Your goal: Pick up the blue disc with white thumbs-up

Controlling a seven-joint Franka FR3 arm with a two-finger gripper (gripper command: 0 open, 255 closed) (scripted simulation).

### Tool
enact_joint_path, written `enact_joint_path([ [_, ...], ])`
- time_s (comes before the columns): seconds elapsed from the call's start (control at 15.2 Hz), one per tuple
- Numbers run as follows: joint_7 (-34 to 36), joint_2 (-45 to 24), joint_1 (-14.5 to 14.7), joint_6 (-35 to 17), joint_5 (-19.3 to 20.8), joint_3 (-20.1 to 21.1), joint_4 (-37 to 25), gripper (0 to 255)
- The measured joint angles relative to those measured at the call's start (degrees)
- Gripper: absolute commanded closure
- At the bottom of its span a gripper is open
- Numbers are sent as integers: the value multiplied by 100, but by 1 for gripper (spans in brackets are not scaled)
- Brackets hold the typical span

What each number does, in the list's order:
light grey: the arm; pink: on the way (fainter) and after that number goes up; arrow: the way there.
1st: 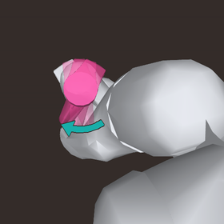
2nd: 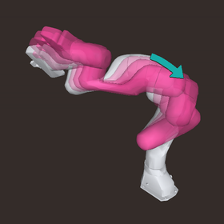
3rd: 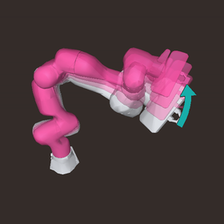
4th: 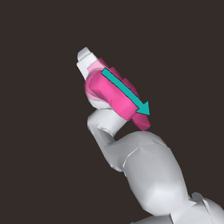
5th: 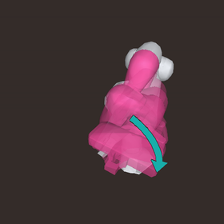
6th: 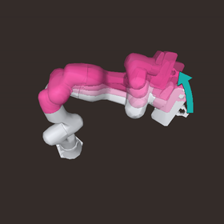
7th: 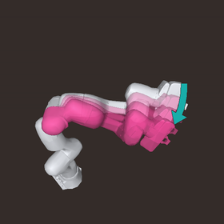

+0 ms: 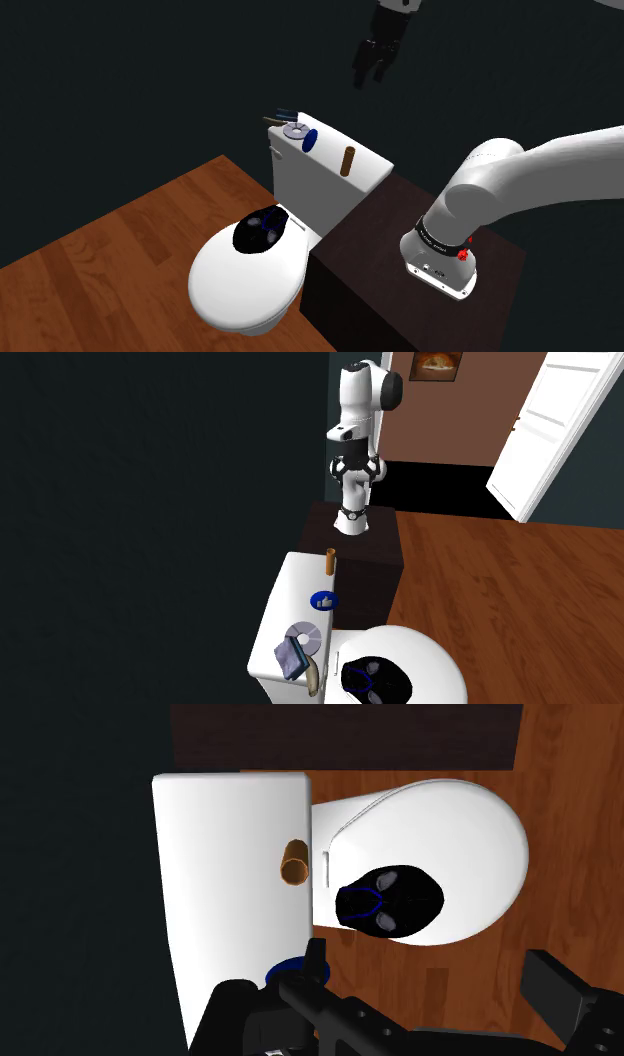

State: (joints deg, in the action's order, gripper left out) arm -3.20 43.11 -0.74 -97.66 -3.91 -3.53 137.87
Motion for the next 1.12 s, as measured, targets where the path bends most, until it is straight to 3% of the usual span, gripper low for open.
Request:
enact_joint_path([
  [0.33,-296,-632,57,-414,161,-39,-26,0],
  [1.12,-1144,-3344,223,-1664,782,-13,-823,0],
])
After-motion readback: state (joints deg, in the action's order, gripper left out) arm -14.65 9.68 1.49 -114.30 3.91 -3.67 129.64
